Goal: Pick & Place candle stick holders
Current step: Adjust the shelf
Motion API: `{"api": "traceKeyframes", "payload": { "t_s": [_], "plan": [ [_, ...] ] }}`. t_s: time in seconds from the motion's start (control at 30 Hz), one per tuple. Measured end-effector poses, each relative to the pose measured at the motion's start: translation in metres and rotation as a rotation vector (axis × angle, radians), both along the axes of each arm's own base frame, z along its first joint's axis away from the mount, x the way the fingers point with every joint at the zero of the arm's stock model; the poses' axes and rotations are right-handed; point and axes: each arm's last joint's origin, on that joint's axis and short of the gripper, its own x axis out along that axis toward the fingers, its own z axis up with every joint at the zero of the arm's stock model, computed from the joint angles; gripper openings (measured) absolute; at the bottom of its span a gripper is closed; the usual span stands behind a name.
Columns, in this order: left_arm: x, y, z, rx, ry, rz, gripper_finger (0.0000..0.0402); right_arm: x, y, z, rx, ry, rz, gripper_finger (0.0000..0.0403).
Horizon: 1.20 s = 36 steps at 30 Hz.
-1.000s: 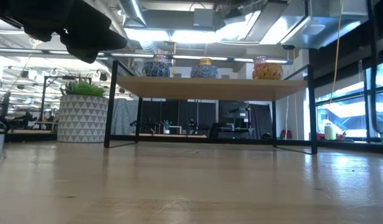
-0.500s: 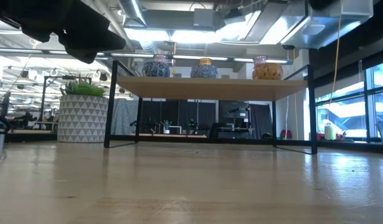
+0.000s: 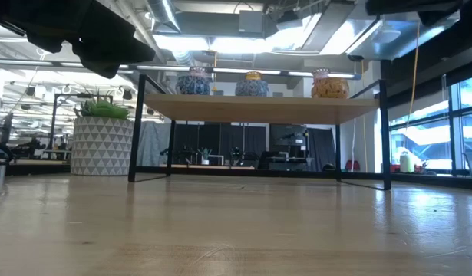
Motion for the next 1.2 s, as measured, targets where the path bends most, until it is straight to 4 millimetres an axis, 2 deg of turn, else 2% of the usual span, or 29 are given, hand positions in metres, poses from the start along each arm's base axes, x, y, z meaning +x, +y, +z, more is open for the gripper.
{"api": "traceKeyframes", "payload": {
  "t_s": [0.17, 0.33, 0.43, 0.6, 0.73, 1.03, 1.2],
  "plan": [
    [0.0, 0.0, 0.0, -0.001, -0.003, 0.0, 0.0196, -0.004, -0.022, 0.008, -0.008, -0.148, -0.196, 0.0003],
    [0.0, 0.0, 0.0, 0.0, -0.002, -0.001, 0.0196, -0.002, -0.037, -0.001, -0.023, -0.207, -0.317, 0.0003],
    [0.0, 0.0, 0.0, 0.001, -0.002, -0.001, 0.0196, -0.004, -0.045, -0.008, -0.051, -0.185, -0.346, 0.0003],
    [0.0, 0.0, 0.0, 0.004, 0.001, -0.001, 0.0196, -0.019, -0.059, -0.009, -0.054, -0.063, -0.339, 0.0003],
    [0.0, 0.0, 0.0, 0.005, 0.003, -0.002, 0.0196, -0.034, -0.073, -0.001, -0.058, 0.019, -0.339, 0.0003],
    [0.0, 0.0, 0.0, 0.01, 0.004, -0.003, 0.0196, -0.062, -0.091, 0.03, -0.029, -0.002, -0.281, 0.0003],
    [0.0, 0.0, -0.001, 0.018, 0.005, -0.005, 0.0196, -0.074, -0.098, 0.023, 0.046, -0.04, -0.16, 0.0003]
  ]
}}
